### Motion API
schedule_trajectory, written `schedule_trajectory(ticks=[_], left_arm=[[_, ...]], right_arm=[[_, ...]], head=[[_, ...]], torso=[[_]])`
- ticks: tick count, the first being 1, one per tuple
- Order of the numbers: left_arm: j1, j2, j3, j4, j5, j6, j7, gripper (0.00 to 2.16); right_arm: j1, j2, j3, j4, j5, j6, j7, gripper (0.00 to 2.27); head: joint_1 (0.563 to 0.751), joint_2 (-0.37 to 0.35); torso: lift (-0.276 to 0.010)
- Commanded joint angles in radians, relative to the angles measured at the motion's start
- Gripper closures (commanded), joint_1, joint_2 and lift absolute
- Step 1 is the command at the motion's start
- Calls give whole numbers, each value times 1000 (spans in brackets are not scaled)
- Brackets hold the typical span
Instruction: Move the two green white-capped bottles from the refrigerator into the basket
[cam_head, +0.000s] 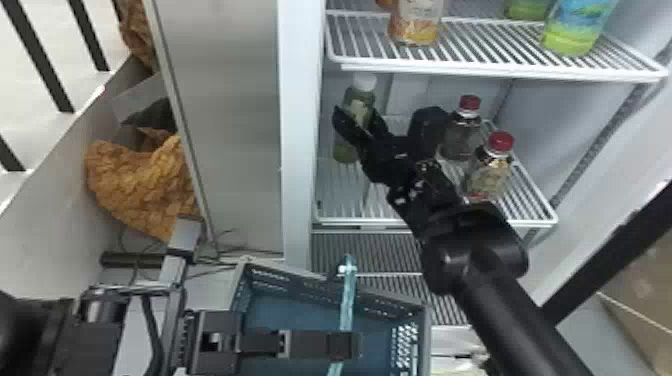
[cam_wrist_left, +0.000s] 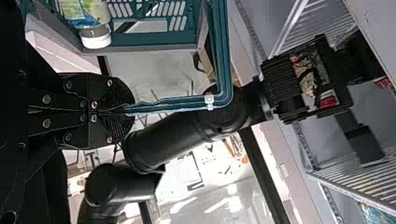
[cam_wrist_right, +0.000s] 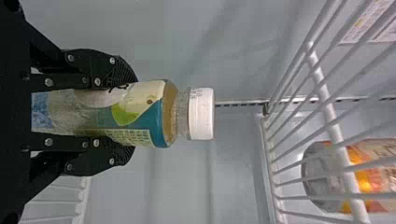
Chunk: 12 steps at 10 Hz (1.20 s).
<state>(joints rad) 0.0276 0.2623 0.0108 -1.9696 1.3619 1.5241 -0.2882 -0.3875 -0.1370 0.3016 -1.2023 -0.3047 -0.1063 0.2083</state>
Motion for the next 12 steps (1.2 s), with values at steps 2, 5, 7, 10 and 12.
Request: schedule_trajectory(ticks=[2, 5, 7, 10, 12], left_arm=[[7, 2, 3, 0, 2, 2, 0, 1161], [14, 0, 7, -5, 4, 7, -2, 1161], [17, 0, 9, -10, 6, 5, -3, 1161], [29, -2, 17, -12, 14, 0, -3, 1161], [31, -2, 21, -15, 12, -2, -3, 1161]], right_arm=[[135, -1, -80, -188, 14, 84, 9, 886], [260, -4, -152, -362, 37, 155, 46, 886], [326, -3, -166, -475, 37, 209, 54, 886], [419, -3, -198, -642, 43, 305, 77, 886], [495, -3, -216, -760, 39, 369, 86, 886]], head=[[695, -117], [695, -141], [695, -157], [695, -156], [695, -162]], torso=[[-263], [-263], [-263], [-263], [-263]])
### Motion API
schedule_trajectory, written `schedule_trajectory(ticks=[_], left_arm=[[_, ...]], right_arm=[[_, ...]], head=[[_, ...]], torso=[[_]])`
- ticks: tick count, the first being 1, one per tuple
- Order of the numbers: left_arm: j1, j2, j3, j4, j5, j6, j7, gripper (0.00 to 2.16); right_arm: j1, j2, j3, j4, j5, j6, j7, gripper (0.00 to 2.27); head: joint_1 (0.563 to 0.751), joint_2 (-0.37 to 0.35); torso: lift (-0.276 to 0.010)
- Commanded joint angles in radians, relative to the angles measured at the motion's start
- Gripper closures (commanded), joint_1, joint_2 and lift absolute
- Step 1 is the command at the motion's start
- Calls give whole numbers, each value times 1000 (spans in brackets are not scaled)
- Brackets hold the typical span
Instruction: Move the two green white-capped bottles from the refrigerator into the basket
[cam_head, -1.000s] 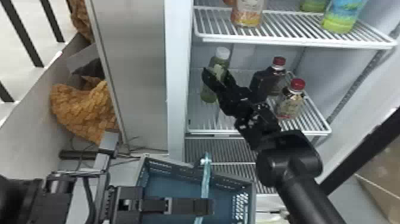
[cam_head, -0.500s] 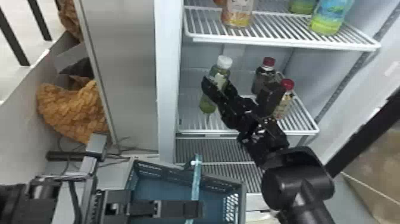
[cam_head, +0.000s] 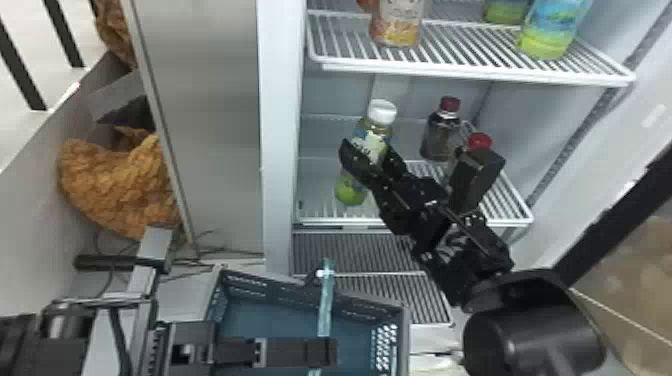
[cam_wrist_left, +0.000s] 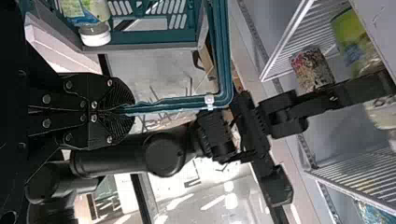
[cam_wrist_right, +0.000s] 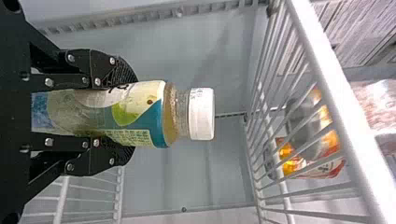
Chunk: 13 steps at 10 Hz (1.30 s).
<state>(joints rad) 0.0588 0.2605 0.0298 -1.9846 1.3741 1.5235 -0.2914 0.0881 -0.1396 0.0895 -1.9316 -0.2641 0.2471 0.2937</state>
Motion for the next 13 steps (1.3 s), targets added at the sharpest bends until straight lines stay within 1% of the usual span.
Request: schedule_trajectory(ticks=[1, 3, 5, 8, 9, 11, 12, 13], left_arm=[[3, 0, 4, -5, 0, -2, 0, 1161], [3, -1, 4, -7, 0, -2, 0, 1161], [10, -1, 10, -12, -2, -2, 0, 1161], [10, -1, 12, -14, -4, -2, 0, 1161], [10, -3, 12, -14, -4, -2, 0, 1161], [12, -4, 12, -14, -4, -2, 0, 1161], [12, -4, 12, -12, -4, -2, 0, 1161], [12, -4, 12, -12, -4, 1, 0, 1161]], right_arm=[[47, 0, -10, -70, -1, 38, 7, 886], [120, -3, -30, -175, -13, 99, 24, 886], [211, -14, -52, -333, -35, 185, 33, 886], [295, -12, -87, -468, -41, 261, 38, 886], [334, -5, -109, -499, -61, 273, 48, 886], [432, 23, -173, -603, -69, 332, 59, 886], [486, 32, -195, -652, -75, 362, 61, 886], [513, 34, -201, -684, -81, 396, 62, 886]], head=[[695, -163], [695, -163], [695, -167], [695, -173], [695, -176], [695, -190], [695, -207], [695, -226]], torso=[[-263], [-263], [-263], [-263], [-263], [-263], [-263], [-263]])
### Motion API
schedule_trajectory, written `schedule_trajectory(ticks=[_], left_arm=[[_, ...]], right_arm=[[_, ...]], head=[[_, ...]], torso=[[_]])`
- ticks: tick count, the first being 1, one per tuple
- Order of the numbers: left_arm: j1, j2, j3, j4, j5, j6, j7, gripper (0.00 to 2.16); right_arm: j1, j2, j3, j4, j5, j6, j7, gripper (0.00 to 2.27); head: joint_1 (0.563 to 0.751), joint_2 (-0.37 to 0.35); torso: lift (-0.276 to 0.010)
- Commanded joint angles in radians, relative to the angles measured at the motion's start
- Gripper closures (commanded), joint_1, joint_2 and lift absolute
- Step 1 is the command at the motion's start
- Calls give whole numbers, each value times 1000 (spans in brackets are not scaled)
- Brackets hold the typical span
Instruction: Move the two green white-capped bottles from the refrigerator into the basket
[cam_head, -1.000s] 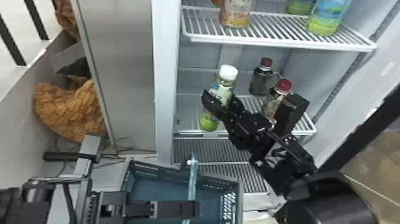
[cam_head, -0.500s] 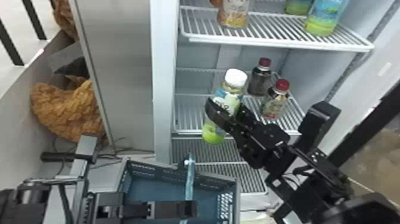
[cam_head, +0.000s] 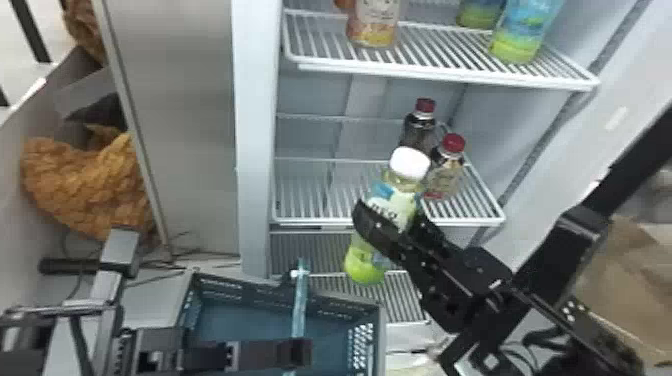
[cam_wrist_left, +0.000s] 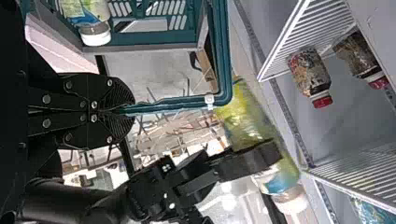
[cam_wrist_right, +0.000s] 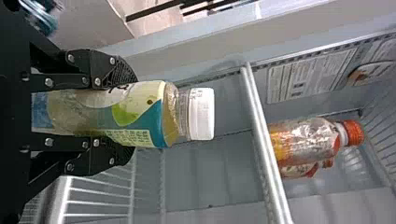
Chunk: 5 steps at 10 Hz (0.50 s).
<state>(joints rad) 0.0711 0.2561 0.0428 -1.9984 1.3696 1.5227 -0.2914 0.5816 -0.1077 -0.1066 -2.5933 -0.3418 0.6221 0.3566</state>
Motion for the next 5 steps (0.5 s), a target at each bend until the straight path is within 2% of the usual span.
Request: schedule_trajectory(ticks=[1, 2, 5], left_arm=[[0, 0, 1, 2, -4, 1, 0, 1161], [0, 0, -1, 2, -6, 1, 0, 1161], [2, 2, 1, -1, -10, 4, 1, 1161]], right_arm=[[44, 2, -9, -49, -9, 55, 5, 886], [69, 5, -19, -61, -49, 107, 15, 886], [133, 11, -27, -81, -79, 156, 15, 888]], head=[[695, -235], [695, -235], [695, -226]], torso=[[-263], [-263], [-263]])
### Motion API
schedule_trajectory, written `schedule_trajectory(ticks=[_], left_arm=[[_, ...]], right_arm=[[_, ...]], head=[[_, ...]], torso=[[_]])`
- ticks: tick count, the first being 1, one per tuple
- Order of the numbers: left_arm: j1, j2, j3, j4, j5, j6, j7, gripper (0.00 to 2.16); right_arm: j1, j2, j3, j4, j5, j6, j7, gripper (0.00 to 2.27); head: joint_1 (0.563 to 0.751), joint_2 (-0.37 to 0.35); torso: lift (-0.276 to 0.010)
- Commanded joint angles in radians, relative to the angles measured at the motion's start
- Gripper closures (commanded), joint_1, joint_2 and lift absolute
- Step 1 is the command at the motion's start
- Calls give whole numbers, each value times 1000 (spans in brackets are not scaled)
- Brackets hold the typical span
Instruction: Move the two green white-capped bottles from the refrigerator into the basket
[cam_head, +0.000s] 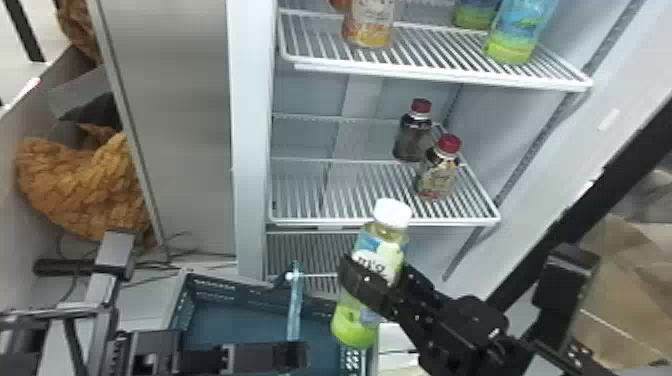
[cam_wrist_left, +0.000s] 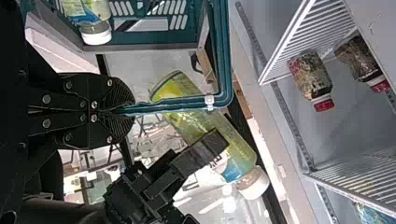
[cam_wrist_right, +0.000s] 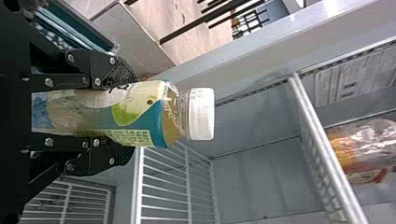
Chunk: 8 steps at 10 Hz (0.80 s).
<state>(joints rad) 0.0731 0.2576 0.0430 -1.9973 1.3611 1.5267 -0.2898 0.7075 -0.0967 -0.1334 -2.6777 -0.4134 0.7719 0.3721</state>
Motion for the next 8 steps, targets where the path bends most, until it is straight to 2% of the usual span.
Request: schedule_trajectory(ticks=[1, 8], left_arm=[[0, 0, -1, 1, -1, 2, 0, 1161], [-2, 2, -1, -2, -3, 2, 0, 1161]], right_arm=[[12, 2, 0, 18, -21, 11, 1, 886], [24, 11, 2, 23, -61, 222, -32, 888]], head=[[695, -227], [695, -212]], torso=[[-263], [-263]])
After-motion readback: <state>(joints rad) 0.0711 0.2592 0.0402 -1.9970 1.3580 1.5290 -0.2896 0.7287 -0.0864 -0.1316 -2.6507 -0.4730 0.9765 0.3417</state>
